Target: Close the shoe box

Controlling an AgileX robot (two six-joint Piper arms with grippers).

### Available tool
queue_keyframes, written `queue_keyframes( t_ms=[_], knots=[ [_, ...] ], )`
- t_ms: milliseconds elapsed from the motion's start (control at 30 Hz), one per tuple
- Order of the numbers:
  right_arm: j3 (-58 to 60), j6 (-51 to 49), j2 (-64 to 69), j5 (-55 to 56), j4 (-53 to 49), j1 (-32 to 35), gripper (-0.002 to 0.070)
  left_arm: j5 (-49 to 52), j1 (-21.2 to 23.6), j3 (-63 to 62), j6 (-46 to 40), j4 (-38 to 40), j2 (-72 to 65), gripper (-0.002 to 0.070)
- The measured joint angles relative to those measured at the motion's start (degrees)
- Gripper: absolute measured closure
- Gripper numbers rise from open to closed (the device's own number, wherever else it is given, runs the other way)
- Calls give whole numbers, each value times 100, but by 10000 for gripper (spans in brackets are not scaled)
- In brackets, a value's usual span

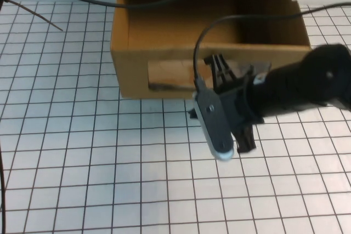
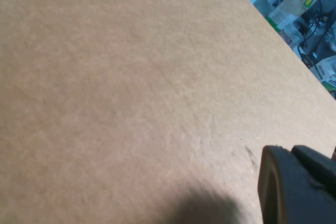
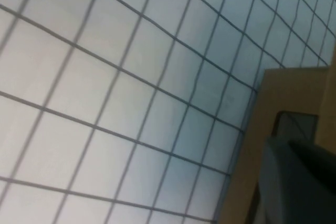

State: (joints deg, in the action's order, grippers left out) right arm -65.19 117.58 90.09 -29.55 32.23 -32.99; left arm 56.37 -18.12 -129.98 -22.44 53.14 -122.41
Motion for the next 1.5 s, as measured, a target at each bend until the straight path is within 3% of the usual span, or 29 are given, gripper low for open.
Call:
queue_keyframes(
  t_ms=[600,933,1100,1367,1500],
  knots=[
    [-2725,32,2097,-500,0,927,690,11,0,0,10,12,0,680],
    [-2973,-47,2263,-669,-9,936,690,102,0,-11,-178,-10,0,680],
    [-2973,-165,1954,-1379,-9,983,690,304,0,-104,-271,-127,75,680],
    [-2980,-1294,766,-3059,-9,983,690,447,0,-589,-174,-831,948,680],
    [-2980,-3403,-64,-2757,191,983,690,647,0,-639,27,-1533,1688,680]
  ],
)
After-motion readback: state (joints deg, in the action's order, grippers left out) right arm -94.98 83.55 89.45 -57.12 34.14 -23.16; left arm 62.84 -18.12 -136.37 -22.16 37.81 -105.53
